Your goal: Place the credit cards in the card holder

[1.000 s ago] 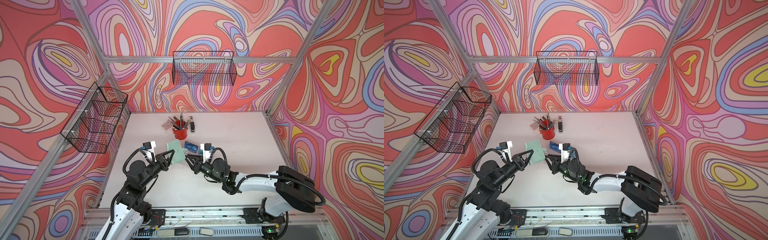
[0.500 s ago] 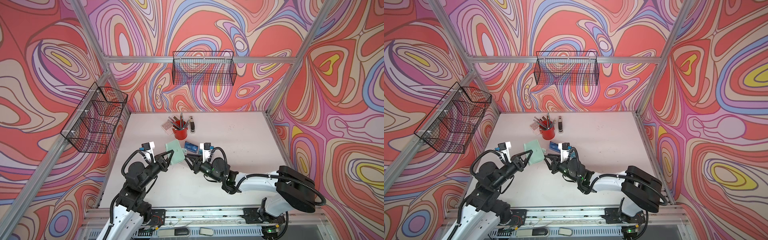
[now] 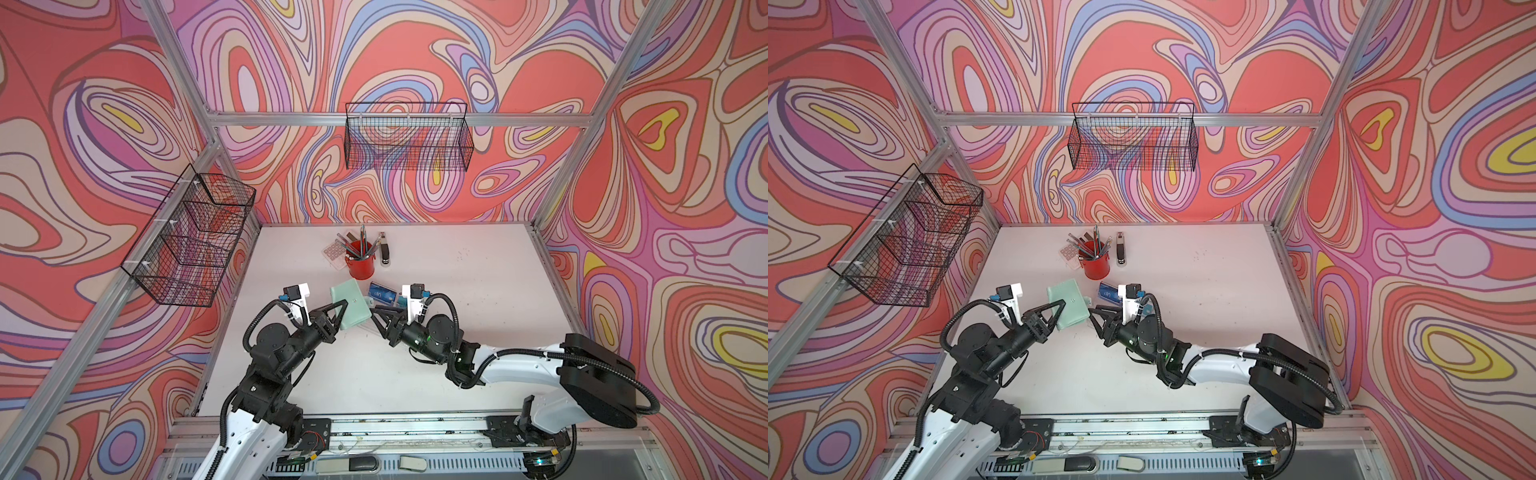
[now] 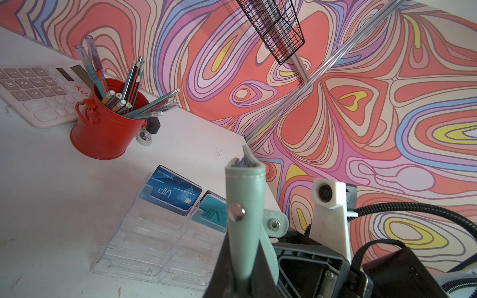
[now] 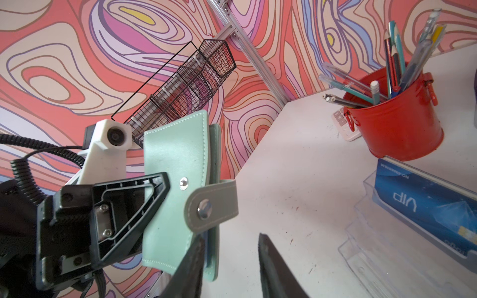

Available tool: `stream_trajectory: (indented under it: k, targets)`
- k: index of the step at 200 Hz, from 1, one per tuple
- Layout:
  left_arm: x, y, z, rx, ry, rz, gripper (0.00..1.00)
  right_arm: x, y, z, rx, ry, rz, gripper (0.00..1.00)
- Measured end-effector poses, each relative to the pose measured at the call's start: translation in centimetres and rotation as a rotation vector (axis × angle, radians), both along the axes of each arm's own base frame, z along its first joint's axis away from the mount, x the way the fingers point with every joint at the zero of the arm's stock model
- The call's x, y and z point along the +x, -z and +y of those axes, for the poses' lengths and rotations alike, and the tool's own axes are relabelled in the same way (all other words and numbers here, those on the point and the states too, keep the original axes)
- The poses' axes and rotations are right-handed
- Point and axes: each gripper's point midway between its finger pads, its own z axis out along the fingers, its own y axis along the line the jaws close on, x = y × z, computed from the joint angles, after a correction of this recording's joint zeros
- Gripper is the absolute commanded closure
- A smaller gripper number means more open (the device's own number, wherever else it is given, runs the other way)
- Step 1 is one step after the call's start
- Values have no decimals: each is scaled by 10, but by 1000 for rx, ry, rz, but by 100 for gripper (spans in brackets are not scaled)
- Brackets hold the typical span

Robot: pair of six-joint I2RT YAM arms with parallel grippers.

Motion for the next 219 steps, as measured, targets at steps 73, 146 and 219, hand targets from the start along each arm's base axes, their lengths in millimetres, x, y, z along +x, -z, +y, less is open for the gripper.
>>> stream_trajectory:
  k: [73,146,219]
  targets:
    - [3,-1,0,-14,-3,-26,100,2,-17,10,41,-22,-18,42]
    - [-8,-19,-14,-50,101,-101,100,-5,-13,28,64,-102,0,43]
    - [-11,-23,-22,-70,163,-139,95,-14,-29,30,127,-153,-30,73]
